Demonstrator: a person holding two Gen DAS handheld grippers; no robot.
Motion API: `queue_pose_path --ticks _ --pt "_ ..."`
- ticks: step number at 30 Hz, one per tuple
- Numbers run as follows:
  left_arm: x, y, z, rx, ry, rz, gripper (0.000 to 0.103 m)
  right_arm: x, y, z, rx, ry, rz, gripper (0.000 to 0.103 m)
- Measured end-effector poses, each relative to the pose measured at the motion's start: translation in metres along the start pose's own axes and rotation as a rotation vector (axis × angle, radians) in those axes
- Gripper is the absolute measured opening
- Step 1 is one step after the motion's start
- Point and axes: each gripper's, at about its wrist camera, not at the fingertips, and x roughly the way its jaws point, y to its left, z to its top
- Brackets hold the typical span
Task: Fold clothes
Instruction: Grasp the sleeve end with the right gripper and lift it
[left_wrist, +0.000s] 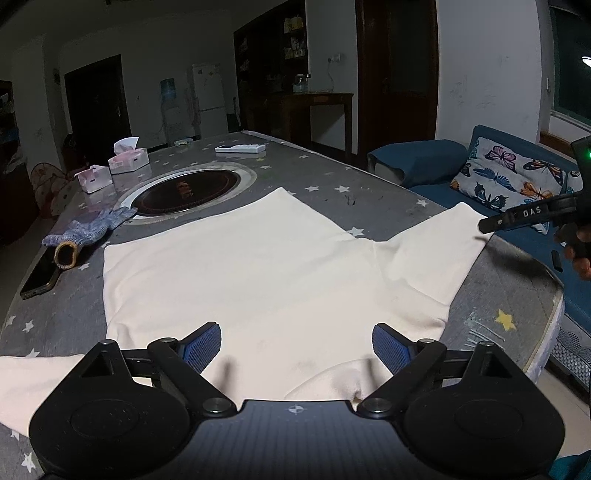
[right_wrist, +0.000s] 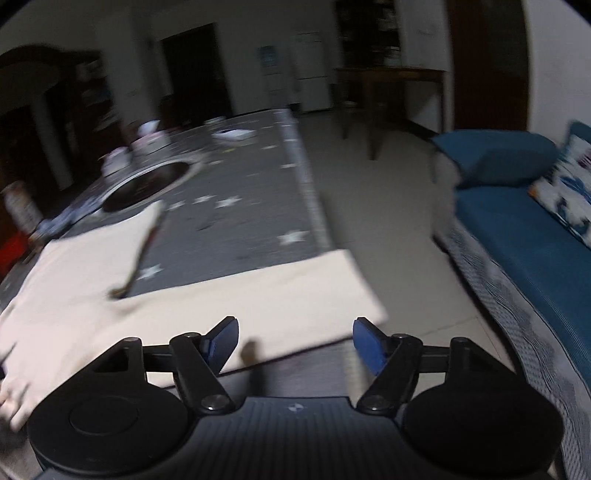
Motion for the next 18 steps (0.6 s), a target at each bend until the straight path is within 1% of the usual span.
queue_pose_path --ticks 5,9,12,13,17,18 --pt "0.003 -0.001 0.0 0.002 0.012 -0.002 0.091 0.009 -0.027 -0.002 0.114 0.015 0.011 0.064" --pt "0.005 -0.002 0.0 0.006 0.02 -0.001 0.091 0.015 -0.04 -0.004 0.187 0.014 0.053 0.059" --pt "0.006 -0.003 0.0 0.008 0.026 0.001 0.091 0.019 -0.049 -0.005 0.239 0.012 0.085 0.05" --pt "0.006 -0.003 0.0 0.009 0.027 0.002 0.092 0.02 -0.051 -0.006 0.245 0.009 0.091 0.045" --pt "0.007 -0.003 -0.001 0.009 0.031 0.006 0.092 0.019 -0.05 -0.005 0.236 -0.014 0.09 0.034" --pt "0.007 -0.003 -0.001 0.008 0.033 0.006 0.092 0.018 -0.049 -0.004 0.231 -0.02 0.089 0.03"
